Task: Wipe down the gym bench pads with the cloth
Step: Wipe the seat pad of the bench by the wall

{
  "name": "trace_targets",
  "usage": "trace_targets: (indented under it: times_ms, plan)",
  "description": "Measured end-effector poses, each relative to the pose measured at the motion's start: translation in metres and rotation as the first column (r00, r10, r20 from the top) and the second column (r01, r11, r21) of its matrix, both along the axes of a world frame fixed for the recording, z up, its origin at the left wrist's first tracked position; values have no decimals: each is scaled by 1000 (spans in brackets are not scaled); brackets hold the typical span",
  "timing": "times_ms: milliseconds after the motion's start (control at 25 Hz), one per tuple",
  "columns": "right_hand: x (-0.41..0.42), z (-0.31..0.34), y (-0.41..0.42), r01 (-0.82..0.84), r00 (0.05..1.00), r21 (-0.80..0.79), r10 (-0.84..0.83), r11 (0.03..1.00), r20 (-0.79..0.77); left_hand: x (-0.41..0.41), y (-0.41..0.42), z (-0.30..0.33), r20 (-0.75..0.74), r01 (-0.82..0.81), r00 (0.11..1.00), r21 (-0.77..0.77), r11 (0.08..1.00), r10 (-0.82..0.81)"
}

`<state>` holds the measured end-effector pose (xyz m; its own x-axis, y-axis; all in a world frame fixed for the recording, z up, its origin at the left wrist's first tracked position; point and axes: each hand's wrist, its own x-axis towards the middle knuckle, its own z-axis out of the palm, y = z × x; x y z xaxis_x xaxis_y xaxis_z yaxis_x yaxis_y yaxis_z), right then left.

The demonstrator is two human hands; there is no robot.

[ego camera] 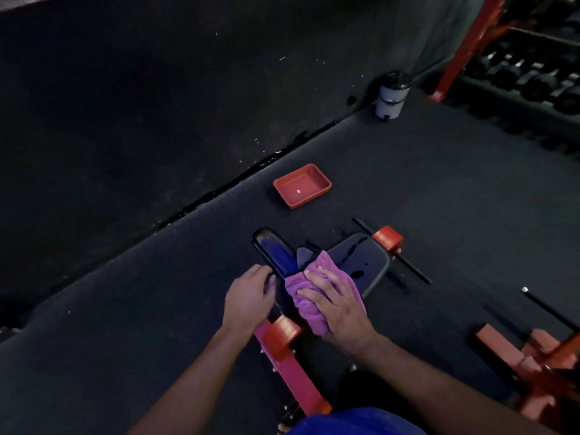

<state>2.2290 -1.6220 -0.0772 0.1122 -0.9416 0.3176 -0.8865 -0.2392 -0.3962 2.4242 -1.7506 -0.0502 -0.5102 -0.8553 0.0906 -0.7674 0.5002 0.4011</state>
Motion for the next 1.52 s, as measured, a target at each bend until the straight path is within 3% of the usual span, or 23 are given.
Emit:
trace_targets:
  times_ms: [80, 200, 400, 480, 520, 600, 720, 800, 880, 960, 1080, 1200, 1360, 1520]
  plan:
    - [-2, -5, 2, -2, 1000, 0, 2, 1000, 3, -1, -1, 7, -1, 85, 996, -197, 977, -87]
    - [3, -15, 4, 43, 995, -34, -40, 998, 86, 0, -7, 15, 48, 293, 953, -399, 869, -299]
    - [5, -14, 15, 132, 967, -28, -122, 991, 224, -15, -34, 31, 258, 673, 739, -328, 663, -622]
    - [7, -9, 27, 218, 893, -20, -191, 976, 408, -22, -48, 37, 315, 783, 622, -266, 562, -717]
    - [9, -9, 35, 306, 802, 21, -269, 952, 534, -25, -56, 40, 338, 831, 556, -226, 508, -759]
    - [17, -12, 55, 490, 512, 234, -494, 840, 703, -31, -71, 46, 375, 914, 404, -145, 378, -834]
    - [45, -8, 77, 668, 112, 499, -738, 552, 666, -47, -96, 54, 389, 996, 82, -9, 85, -918]
    - [78, 7, 66, 734, -95, 508, -672, 451, 734, -63, -107, 54, 375, 981, -188, 108, -159, -908]
    - [112, 20, 32, 753, -216, 506, -569, 420, 793, -81, -116, 50, 413, 897, -441, 208, -389, -797]
    - [132, 25, -5, 760, -273, 491, -476, 426, 836, -100, -124, 45, 467, 818, -568, 228, -528, -678]
    - [128, 5, -27, 760, -432, 549, -360, 348, 827, -124, -132, 37, 424, 721, -678, 227, -654, -600]
    - [90, -48, -27, 607, -651, 735, -340, 304, 678, -133, -134, 30, 399, 673, -722, 217, -707, -565]
    - [57, -111, -23, 407, -731, 852, -442, 329, 520, -133, -135, 28, 389, 661, -733, 216, -719, -558]
    - [79, -34, -22, 488, -775, 811, -269, 322, 572, -134, -136, 27, 367, 660, -736, 206, -723, -568]
